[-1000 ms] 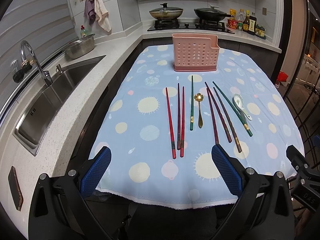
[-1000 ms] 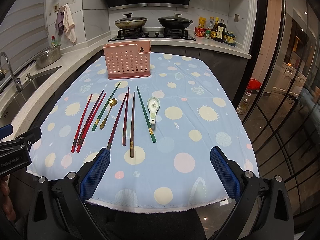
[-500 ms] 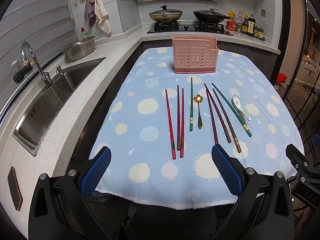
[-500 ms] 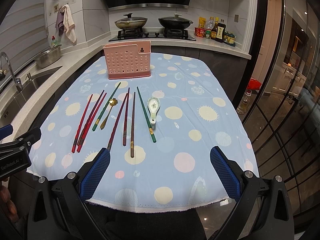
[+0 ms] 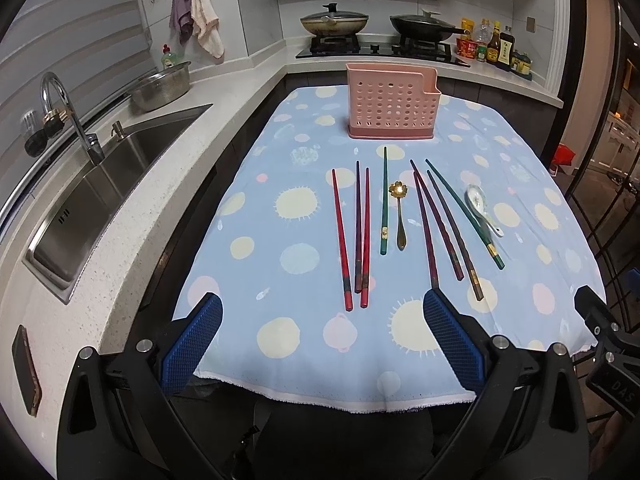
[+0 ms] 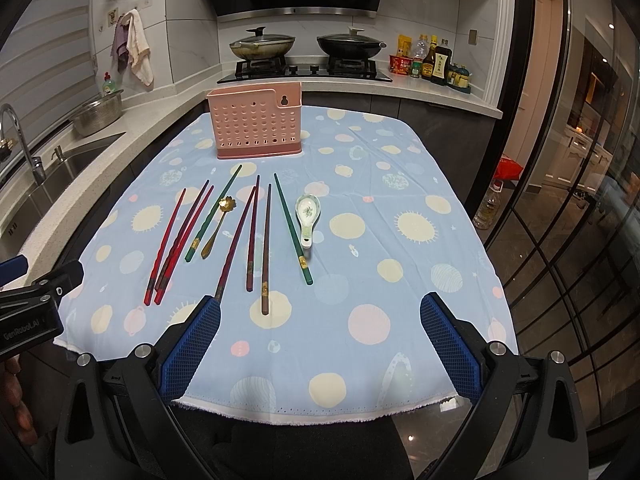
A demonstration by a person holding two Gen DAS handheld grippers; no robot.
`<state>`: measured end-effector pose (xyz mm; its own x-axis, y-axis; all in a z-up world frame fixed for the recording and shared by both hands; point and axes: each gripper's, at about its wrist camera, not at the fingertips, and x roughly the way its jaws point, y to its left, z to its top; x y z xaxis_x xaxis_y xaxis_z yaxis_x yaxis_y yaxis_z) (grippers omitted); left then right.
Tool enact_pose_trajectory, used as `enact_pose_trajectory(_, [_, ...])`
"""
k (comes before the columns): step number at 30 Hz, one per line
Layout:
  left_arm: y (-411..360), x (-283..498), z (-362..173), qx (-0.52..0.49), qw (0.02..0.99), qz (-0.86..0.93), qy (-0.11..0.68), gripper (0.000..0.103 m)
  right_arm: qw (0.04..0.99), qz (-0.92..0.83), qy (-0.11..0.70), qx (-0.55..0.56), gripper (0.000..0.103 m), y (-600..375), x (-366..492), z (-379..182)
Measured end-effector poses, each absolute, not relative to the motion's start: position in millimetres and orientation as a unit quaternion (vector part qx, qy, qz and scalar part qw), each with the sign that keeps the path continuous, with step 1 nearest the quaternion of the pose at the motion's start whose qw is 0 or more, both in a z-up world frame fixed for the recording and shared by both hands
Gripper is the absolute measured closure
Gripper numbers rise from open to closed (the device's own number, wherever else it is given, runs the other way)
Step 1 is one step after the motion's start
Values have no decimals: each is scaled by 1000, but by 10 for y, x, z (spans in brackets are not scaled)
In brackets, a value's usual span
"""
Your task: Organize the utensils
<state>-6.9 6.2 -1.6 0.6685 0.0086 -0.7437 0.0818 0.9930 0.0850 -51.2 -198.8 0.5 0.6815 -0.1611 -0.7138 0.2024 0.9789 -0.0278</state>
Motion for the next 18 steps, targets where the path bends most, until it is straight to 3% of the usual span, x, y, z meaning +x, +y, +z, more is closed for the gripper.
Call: enact_pose_trajectory(18, [33,-83,-24,63,913,-21,403,7,917,-99,387,27,7,-1985,-514,6])
